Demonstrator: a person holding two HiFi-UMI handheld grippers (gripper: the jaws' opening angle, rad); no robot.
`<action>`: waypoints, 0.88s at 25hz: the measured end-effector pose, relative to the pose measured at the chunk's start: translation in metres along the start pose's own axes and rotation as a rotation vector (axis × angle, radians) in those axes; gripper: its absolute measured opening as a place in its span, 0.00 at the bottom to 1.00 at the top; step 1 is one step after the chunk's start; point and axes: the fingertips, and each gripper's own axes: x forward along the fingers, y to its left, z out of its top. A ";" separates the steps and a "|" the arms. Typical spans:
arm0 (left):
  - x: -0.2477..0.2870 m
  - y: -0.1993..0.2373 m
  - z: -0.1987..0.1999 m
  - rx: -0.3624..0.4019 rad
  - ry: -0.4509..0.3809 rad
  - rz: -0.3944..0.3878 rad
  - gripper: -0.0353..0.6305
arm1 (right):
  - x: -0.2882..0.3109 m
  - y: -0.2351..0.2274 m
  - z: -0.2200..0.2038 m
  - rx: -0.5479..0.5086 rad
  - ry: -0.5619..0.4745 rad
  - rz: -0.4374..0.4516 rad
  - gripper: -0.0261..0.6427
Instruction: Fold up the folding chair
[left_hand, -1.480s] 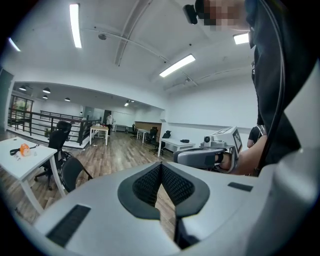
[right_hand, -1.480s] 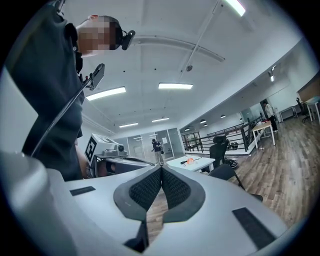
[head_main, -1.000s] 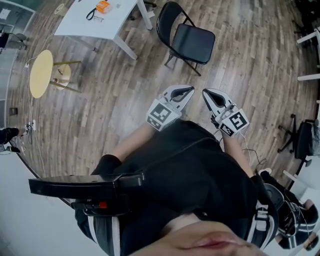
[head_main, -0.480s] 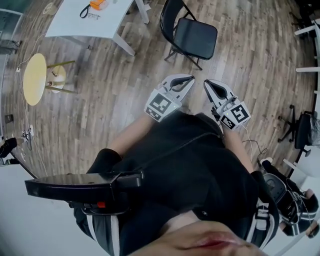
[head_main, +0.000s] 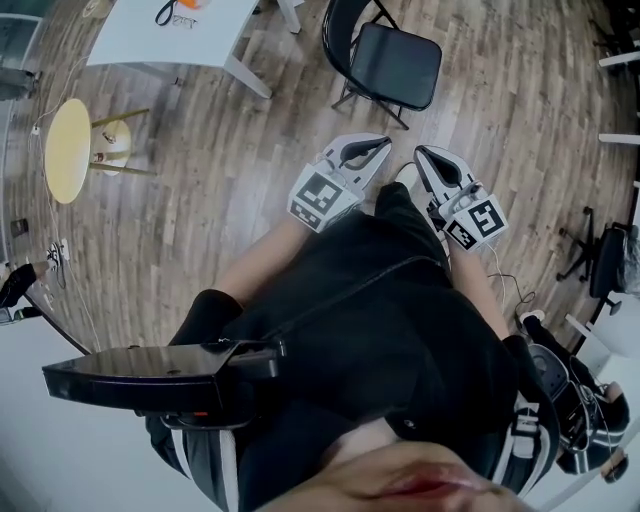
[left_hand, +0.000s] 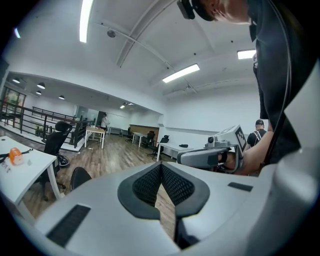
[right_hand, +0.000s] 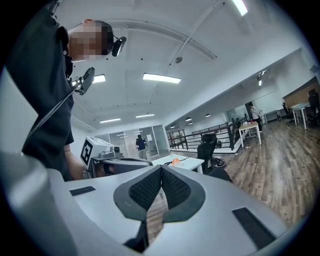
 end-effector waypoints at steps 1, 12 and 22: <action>0.004 0.004 0.002 -0.011 -0.004 0.008 0.06 | 0.002 -0.005 0.001 0.000 -0.003 0.007 0.05; 0.078 0.036 0.024 0.024 0.033 0.071 0.06 | 0.013 -0.090 0.024 0.005 -0.029 0.084 0.05; 0.163 0.041 0.048 0.044 0.064 0.129 0.06 | -0.013 -0.176 0.044 0.010 -0.053 0.140 0.06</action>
